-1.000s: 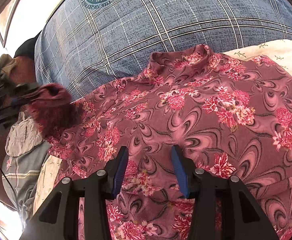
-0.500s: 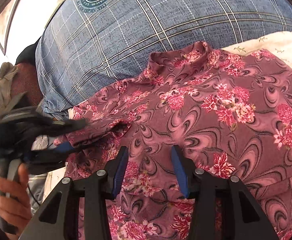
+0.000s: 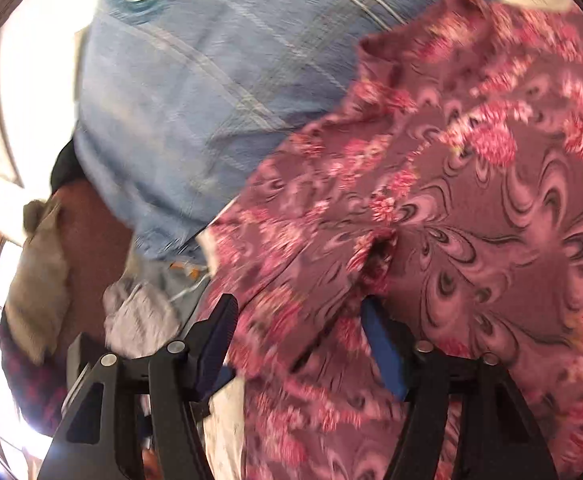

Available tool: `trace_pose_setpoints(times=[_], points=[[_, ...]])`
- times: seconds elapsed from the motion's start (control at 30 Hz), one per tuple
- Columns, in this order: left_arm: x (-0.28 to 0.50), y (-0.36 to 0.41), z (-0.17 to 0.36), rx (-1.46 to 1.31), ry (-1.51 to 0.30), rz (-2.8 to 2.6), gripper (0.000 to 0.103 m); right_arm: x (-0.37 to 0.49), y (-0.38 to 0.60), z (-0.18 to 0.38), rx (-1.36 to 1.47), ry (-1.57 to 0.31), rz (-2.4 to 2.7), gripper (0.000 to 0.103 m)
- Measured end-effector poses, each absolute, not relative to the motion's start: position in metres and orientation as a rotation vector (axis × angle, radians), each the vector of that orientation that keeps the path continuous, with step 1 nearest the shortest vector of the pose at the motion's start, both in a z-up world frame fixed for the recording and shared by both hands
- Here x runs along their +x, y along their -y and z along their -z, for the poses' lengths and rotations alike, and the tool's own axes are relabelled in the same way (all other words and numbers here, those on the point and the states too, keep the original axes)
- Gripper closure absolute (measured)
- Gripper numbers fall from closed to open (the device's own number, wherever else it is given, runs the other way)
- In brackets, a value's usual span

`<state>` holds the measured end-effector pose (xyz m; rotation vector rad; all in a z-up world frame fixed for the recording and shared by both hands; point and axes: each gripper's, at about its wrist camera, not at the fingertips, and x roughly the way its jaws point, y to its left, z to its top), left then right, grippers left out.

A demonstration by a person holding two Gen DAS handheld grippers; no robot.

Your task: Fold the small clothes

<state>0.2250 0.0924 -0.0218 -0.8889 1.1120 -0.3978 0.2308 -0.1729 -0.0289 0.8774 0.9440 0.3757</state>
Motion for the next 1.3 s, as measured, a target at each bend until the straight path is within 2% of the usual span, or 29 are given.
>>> trace_pose_setpoints(times=[0.03, 0.07, 0.33, 0.73, 0.77, 0.9, 1.0, 1.1, 1.17, 1.23, 1.27, 1.3], points=[[0.226, -0.091, 0.022, -0.889, -1.114, 0.395, 0.043, 0.234, 0.171, 0.032, 0.890, -0.955, -0.382, 0.078], [0.226, -0.092, 0.022, -0.893, -1.117, 0.391, 0.043, 0.238, 0.169, 0.033, 0.890, -0.971, -0.388, 0.097], [0.237, -0.105, 0.027, -0.961, -1.104, 0.336, 0.043, 0.210, 0.196, -0.030, 0.657, -0.786, -0.374, 0.097], [0.252, -0.090, 0.042, -0.986, -1.138, 0.230, 0.044, 0.193, 0.299, -0.066, 0.704, -0.674, -0.256, 0.097], [0.250, -0.090, 0.041, -0.989, -1.131, 0.227, 0.046, 0.192, 0.309, -0.067, 0.708, -0.670, -0.244, 0.097], [0.245, -0.081, 0.027, -0.906, -1.094, 0.243, 0.070, 0.182, 0.340, -0.077, 0.725, -0.595, -0.200, 0.098], [0.247, -0.070, 0.032, -0.809, -1.131, 0.203, 0.073, 0.184, 0.361, -0.055, 0.721, -0.664, -0.128, 0.098], [0.248, -0.070, 0.045, -0.838, -1.164, 0.202, 0.073, 0.188, 0.372, -0.009, 0.705, -0.823, -0.021, 0.097], [0.246, -0.073, 0.046, -0.871, -1.160, 0.221, 0.073, 0.183, 0.380, 0.007, 0.779, -0.844, -0.029, 0.092], [0.241, -0.076, 0.042, -0.907, -1.143, 0.243, 0.071, 0.176, 0.386, 0.012, 0.839, -0.818, -0.045, 0.091], [0.238, -0.078, 0.040, -0.939, -1.131, 0.263, 0.064, 0.174, 0.387, 0.012, 0.849, -0.809, -0.057, 0.089], [0.236, -0.080, 0.038, -0.958, -1.119, 0.278, 0.052, 0.173, 0.388, 0.011, 0.852, -0.802, -0.069, 0.087]])
